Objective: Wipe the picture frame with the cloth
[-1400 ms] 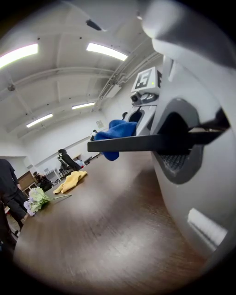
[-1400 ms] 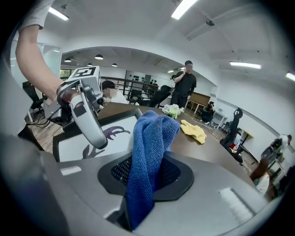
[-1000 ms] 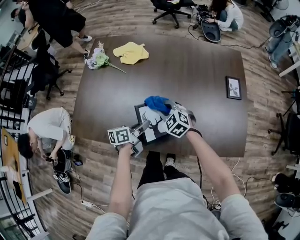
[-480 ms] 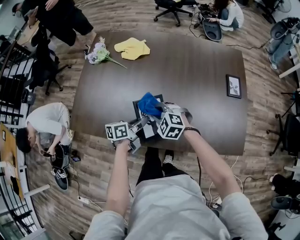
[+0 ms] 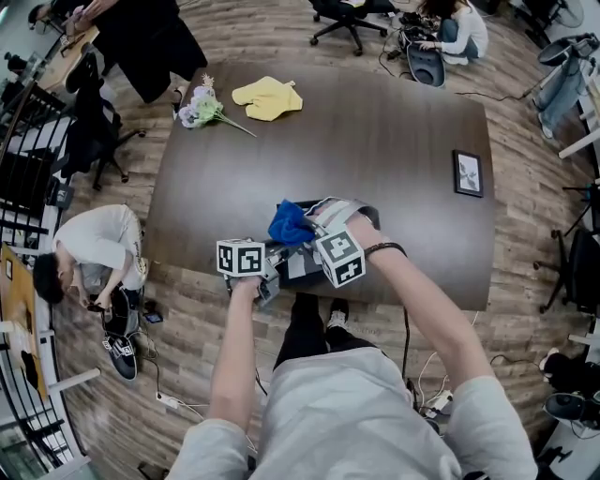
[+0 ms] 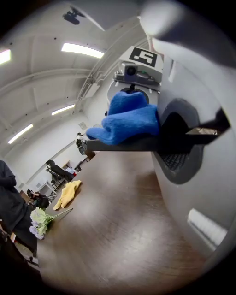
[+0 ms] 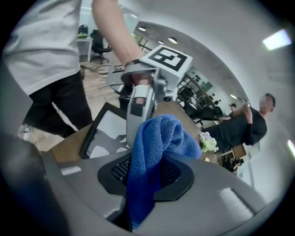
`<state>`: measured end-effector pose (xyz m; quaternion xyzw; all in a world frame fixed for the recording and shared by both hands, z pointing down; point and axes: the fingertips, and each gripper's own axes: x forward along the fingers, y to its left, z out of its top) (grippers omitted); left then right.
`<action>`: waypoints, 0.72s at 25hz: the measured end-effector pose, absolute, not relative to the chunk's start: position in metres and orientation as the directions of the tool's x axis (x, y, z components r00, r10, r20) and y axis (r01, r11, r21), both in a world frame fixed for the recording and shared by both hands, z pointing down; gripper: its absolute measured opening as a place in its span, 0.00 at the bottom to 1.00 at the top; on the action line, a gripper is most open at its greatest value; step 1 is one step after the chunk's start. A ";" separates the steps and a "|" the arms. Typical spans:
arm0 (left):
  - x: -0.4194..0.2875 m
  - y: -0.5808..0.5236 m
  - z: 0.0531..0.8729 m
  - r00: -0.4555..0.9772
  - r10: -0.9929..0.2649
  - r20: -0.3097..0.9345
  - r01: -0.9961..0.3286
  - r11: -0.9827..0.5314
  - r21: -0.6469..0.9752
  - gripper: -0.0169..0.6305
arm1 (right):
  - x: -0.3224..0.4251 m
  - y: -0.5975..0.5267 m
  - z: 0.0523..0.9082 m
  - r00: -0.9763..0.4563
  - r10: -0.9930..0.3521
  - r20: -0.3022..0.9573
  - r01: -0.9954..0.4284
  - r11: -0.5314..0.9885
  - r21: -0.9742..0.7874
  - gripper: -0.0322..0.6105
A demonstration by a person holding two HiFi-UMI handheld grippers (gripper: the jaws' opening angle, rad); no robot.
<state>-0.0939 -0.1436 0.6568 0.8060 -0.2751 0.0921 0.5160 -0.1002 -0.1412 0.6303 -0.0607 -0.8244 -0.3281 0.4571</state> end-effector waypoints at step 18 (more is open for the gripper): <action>-0.104 -0.145 0.639 0.826 -0.447 0.343 -0.501 -0.305 0.810 0.12 | -0.044 -0.162 0.660 -0.492 -0.291 0.821 0.239 0.861 0.448 0.18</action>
